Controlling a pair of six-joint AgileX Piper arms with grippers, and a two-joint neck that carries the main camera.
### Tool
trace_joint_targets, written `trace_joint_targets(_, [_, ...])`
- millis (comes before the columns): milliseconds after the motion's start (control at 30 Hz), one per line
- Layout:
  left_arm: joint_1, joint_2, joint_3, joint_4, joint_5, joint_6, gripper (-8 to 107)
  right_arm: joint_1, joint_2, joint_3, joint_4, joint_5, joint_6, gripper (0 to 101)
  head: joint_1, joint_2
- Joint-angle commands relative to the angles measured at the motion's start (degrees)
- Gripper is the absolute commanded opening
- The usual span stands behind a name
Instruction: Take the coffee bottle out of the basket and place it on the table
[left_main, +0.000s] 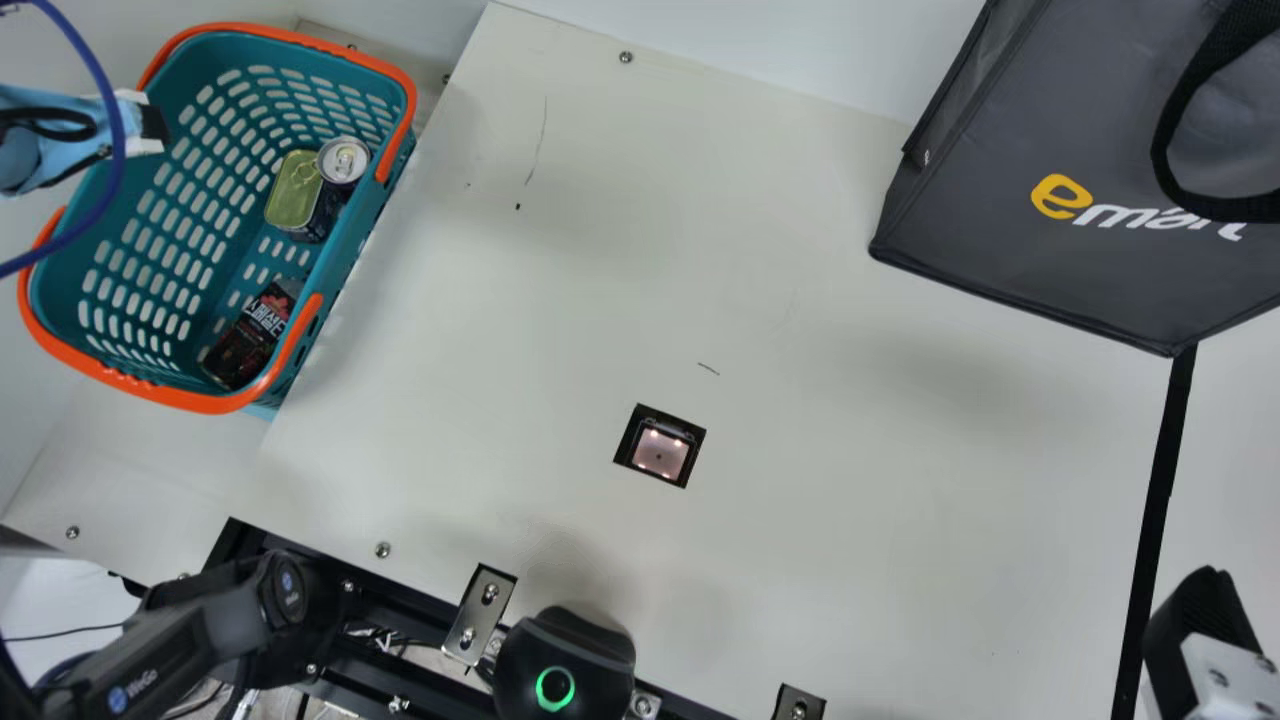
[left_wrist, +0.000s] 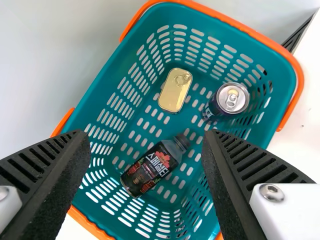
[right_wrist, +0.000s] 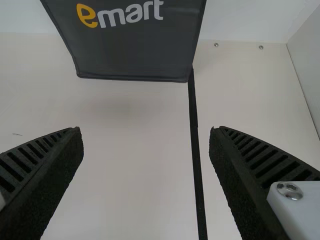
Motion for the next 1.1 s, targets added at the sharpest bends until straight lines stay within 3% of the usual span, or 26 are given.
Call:
trace_joint_targets(0, [0.4, 0.5, 0.2, -0.4, -0.4, 1.0, 90, 0.0, 0.0, 0.0, 0.0, 0.0, 0.0, 91, -1.5, 0.1])
trace_joint_targets(1067, [0.3, 9.8, 5.2, -0.8, -8.8, 7.1, 90, 0.0, 0.0, 0.0, 0.0, 0.0, 0.0, 91, -1.5, 0.1])
